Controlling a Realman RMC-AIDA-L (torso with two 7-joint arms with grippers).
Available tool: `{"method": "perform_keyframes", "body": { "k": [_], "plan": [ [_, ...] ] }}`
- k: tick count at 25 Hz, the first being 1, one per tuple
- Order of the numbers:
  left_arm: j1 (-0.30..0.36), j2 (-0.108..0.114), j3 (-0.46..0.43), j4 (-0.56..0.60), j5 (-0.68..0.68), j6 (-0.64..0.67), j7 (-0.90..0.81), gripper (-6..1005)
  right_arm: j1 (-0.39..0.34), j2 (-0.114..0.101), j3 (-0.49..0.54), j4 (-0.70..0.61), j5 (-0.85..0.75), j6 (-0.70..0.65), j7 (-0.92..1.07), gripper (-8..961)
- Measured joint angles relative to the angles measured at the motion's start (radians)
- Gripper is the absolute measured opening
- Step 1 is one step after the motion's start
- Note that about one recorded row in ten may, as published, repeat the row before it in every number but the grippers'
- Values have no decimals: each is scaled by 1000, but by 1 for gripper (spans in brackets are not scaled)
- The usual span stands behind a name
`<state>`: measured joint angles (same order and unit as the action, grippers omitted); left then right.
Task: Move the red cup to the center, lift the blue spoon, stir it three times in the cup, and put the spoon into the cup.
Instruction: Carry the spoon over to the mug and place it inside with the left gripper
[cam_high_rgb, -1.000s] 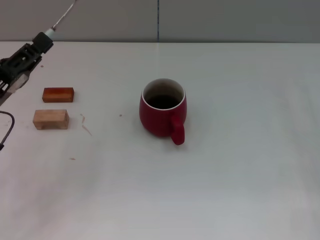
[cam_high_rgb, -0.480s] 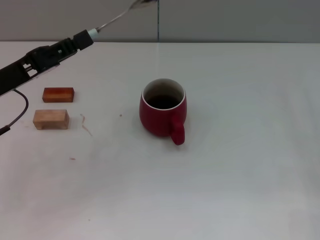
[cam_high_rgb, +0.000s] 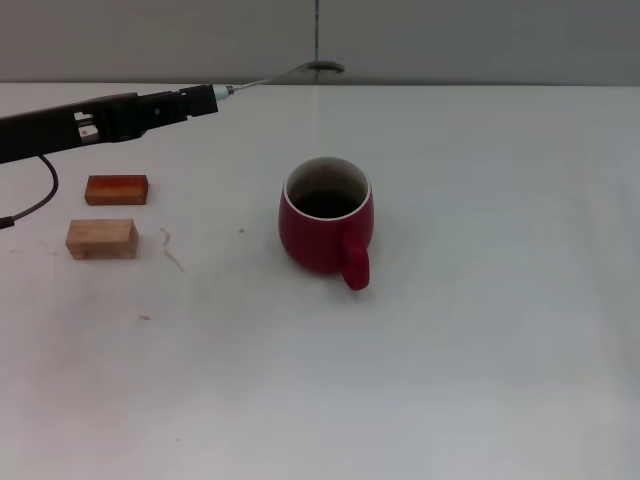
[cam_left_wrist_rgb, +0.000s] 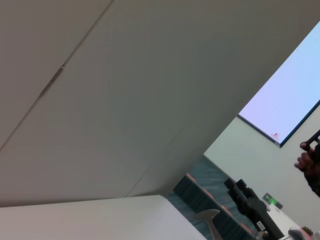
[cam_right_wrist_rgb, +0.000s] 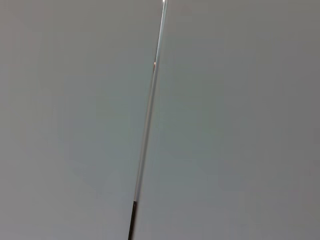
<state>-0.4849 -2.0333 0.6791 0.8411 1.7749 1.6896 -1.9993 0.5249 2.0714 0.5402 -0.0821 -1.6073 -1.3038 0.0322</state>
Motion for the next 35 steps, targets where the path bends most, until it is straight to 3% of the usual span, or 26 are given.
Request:
{"method": "perform_keyframes", "body": {
  "k": [3,12,25,27,35],
  "plan": [
    [-25,6,1,66,86,8,-37,163,-5,0,0,2,0,2,0,670],
    [-79,22,2,90,203,46,-53,163,-7,1,12,6,1,4,0,670],
    [-144,-6,19,129,350,49,-59,163,-20,3,12,25,1,5,0,669],
    [-154,-18,42,190,386,31,-81,163,-23,3,12,27,1,5,0,669],
    [-164,-22,161,319,441,-15,-145,163,-31,3,12,30,1,4,0,671]
  ]
}}
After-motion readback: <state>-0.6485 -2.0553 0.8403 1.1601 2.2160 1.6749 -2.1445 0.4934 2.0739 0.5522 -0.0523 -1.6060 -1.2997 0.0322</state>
